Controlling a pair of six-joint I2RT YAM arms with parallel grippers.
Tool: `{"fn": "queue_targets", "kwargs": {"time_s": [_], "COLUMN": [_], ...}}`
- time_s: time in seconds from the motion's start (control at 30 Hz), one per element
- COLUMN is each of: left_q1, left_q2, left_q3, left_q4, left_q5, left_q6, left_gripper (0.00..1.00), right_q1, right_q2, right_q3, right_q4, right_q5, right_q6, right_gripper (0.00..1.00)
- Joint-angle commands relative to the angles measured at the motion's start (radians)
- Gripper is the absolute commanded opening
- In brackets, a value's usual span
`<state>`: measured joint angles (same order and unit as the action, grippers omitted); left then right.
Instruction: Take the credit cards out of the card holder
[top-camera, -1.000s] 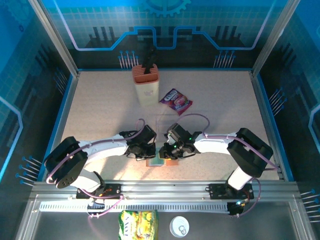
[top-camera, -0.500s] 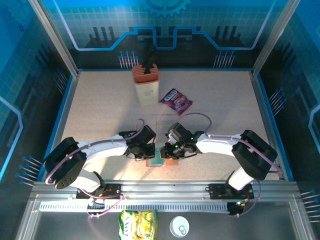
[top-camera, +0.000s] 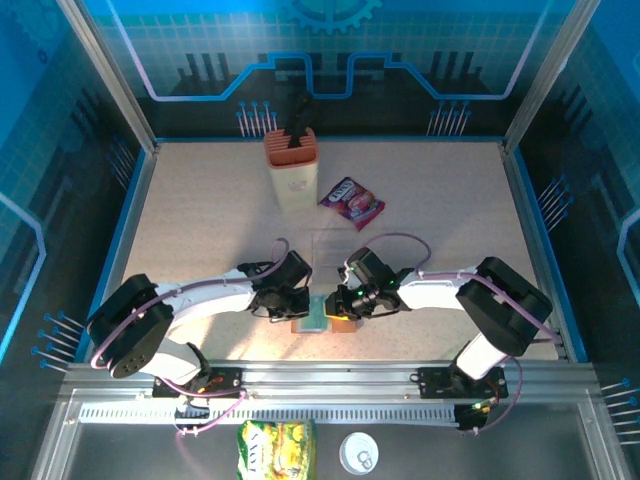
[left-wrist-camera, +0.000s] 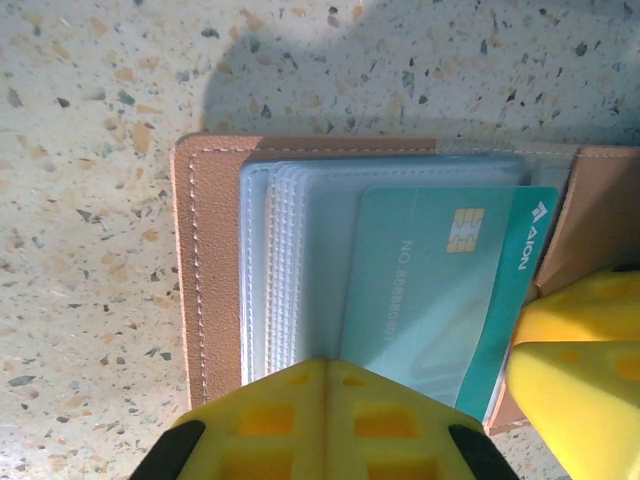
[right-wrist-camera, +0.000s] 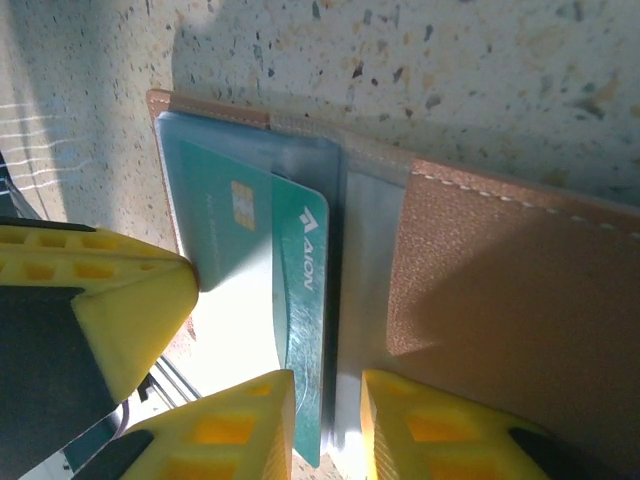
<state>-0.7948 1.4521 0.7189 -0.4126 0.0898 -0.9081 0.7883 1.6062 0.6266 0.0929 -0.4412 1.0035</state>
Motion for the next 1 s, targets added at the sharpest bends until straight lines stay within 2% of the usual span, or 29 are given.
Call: {"fn": "queue_targets", "kwargs": {"time_s": [0.0,0.13,0.37,0.57,0.97], "left_q1": [-0.004,-0.003,-0.003,-0.003,0.005], "left_q2": [0.016,0.019,0.020,0.020,0.004], "left_q3": [-0.018,-0.015,-0.014,-0.013,-0.042], "left_q4": [-0.036,-0.043,-0.050,-0.069,-0.088], "left_q5": [-0.015,-0.016,-0.018,-0.029,-0.039], "left_q6": [0.018,0.018,0.017,0.023,0.017], "left_gripper": [0.00,0.00,0.00,0.00,0.00], "right_q1": [-0.012,-0.011,-0.019,-0.029,-0.055], "right_q2": [0.037,0.062,0.069,0.047,-0.016], "right_q3": [-0.021,-0.028,-0.073,-0.097,-0.135], "right_q4": [0.101,0.141,0.263,0.243,0.192], "right_q5": [-0.059,-0.073,-0.091,-0.076,-0.071], "right_q6": [0.047,0.063,0.115,0.109,0.083], "right_gripper": [0.24,0.23,0.16,0.11,0.09]}}
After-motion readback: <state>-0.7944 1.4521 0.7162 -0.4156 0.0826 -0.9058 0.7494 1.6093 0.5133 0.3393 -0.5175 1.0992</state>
